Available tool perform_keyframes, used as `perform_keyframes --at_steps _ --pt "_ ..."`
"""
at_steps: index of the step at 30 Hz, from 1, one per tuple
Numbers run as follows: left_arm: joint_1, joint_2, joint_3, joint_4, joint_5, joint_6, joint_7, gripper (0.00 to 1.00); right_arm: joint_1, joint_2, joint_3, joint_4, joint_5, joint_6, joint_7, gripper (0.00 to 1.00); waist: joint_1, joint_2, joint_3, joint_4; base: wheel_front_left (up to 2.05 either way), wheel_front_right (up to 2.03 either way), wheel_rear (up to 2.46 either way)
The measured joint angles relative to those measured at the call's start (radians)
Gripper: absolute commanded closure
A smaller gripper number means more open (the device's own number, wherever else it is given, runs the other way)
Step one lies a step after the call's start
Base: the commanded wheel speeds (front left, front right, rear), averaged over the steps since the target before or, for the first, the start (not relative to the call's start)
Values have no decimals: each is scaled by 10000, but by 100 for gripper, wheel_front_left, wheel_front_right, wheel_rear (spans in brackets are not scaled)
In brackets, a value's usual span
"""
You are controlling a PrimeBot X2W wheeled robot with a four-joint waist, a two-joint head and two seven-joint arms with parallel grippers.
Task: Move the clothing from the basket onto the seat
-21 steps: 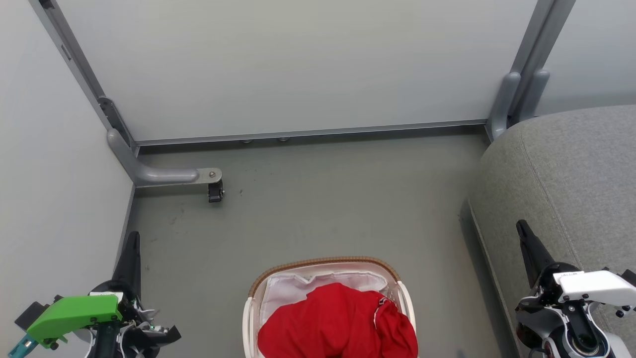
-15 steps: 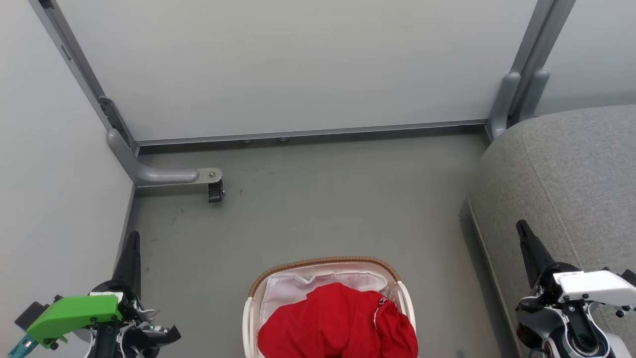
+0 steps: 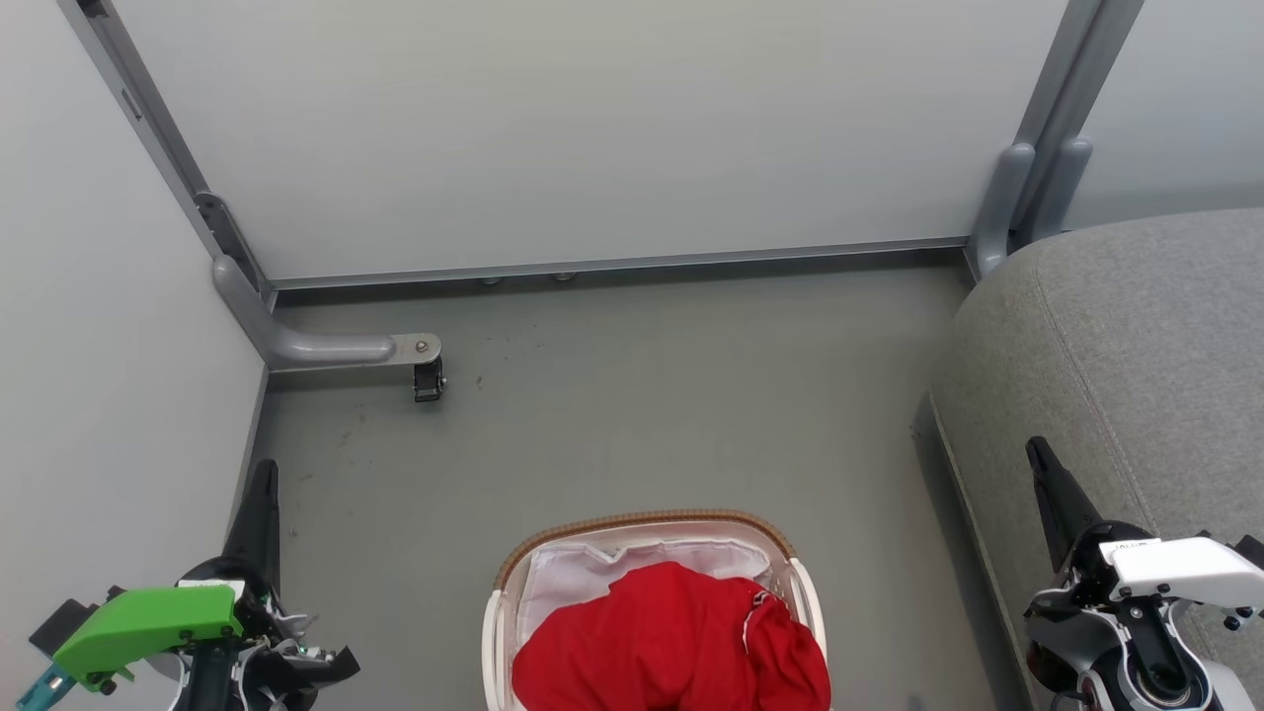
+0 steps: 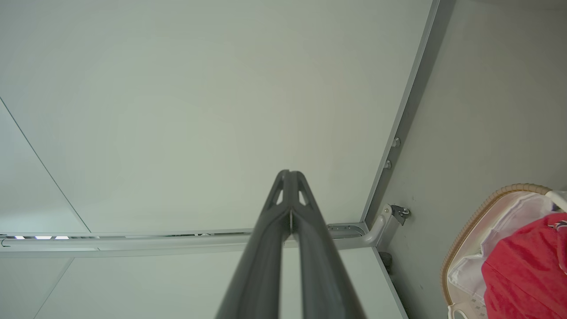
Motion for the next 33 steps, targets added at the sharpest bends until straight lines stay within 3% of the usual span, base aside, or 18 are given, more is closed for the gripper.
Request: perform_keyframes --at_steps 33 --pt "0 0 0 0 0 0 0 100 0 0 0 0 0 0 0 100 0 0 0 0 0 0 0"
